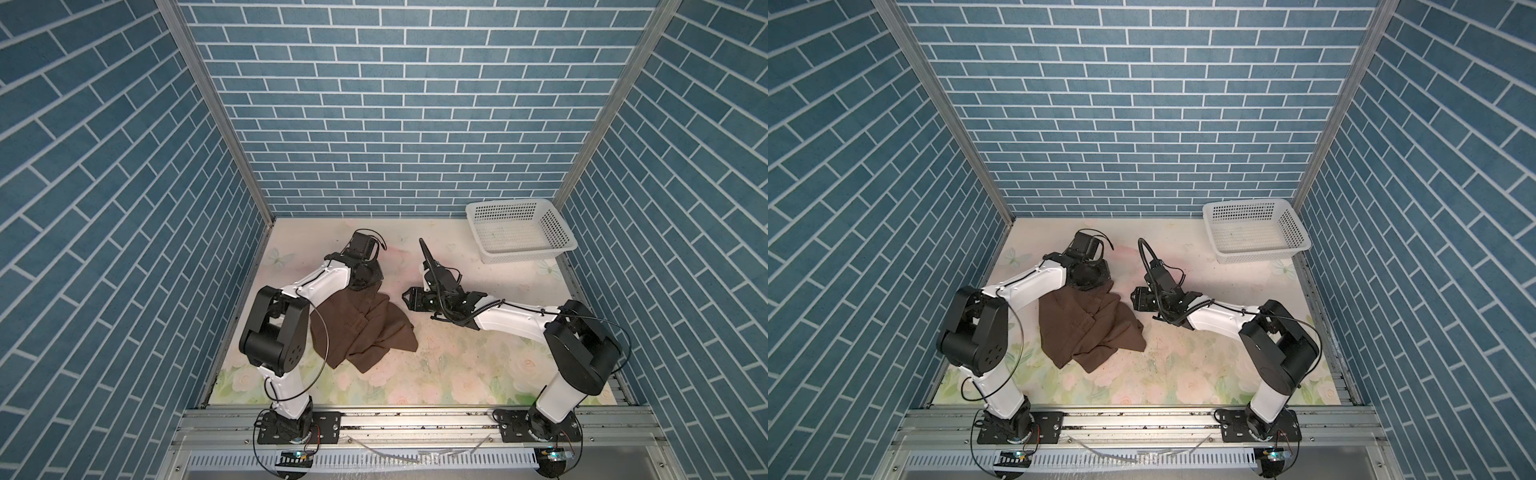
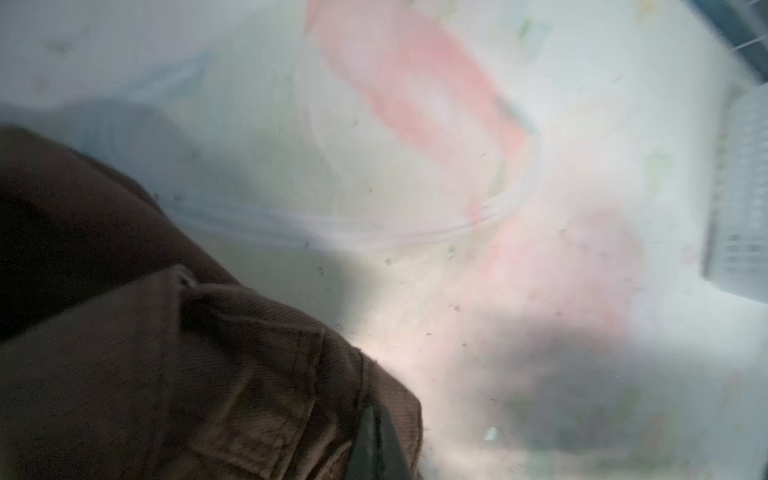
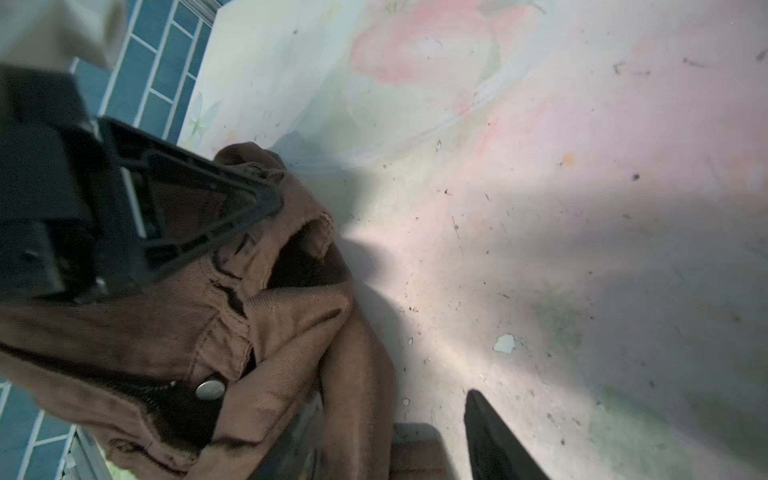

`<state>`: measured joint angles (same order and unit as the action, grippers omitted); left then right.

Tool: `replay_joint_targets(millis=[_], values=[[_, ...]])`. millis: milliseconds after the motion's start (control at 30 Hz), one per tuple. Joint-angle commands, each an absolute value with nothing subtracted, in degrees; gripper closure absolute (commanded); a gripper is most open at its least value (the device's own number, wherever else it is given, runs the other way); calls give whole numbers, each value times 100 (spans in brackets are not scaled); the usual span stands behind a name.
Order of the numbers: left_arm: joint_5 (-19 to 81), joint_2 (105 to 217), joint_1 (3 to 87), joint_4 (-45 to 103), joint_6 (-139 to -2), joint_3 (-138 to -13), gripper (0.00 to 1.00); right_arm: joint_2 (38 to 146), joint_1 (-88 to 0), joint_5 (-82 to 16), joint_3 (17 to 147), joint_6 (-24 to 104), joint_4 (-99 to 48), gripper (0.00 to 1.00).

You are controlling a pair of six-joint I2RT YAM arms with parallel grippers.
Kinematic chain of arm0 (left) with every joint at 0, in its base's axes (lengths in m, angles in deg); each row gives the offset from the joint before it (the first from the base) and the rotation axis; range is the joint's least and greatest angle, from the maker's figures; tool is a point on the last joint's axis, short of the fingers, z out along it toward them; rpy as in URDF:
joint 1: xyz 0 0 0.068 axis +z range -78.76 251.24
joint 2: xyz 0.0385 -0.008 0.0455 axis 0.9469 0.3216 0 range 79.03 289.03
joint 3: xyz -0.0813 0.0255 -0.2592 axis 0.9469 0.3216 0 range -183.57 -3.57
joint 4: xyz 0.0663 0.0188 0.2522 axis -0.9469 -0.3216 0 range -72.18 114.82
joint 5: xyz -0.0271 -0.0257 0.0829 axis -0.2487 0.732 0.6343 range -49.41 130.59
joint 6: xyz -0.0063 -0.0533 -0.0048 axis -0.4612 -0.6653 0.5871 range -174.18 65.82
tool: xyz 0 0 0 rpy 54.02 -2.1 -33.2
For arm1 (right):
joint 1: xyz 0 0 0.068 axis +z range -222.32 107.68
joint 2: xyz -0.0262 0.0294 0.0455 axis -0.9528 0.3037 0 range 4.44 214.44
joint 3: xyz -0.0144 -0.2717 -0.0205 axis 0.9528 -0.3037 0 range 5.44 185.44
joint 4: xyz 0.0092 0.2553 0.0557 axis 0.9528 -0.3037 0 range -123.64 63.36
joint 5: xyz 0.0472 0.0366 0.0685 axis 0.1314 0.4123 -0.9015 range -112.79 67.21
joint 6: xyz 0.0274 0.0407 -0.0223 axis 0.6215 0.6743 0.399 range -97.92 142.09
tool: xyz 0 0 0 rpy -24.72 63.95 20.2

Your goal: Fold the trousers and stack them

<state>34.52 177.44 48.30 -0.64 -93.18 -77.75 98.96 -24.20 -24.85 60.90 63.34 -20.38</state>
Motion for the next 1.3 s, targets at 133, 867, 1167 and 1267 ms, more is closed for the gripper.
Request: replay_joint_targets(millis=[133, 867, 1167, 1267], values=[[3899, 16591, 4777, -580, -8892, -8742, 100, 9570, -2360, -2271, 6680, 5640, -2453, 43], [4574, 16023, 4781, -1237, -8577, -10316, 100, 11222, -764, -3975, 8582, 4347, -2557, 1], [4647, 15811, 4778, -1464, -8439, -10820, 100, 11349, -827, -2914, 8393, 4514, -2318, 3], [4664, 15660, 4786, -1497, -8404, -10890, 100, 11370, -1014, -2953, 8182, 4887, -1960, 69]])
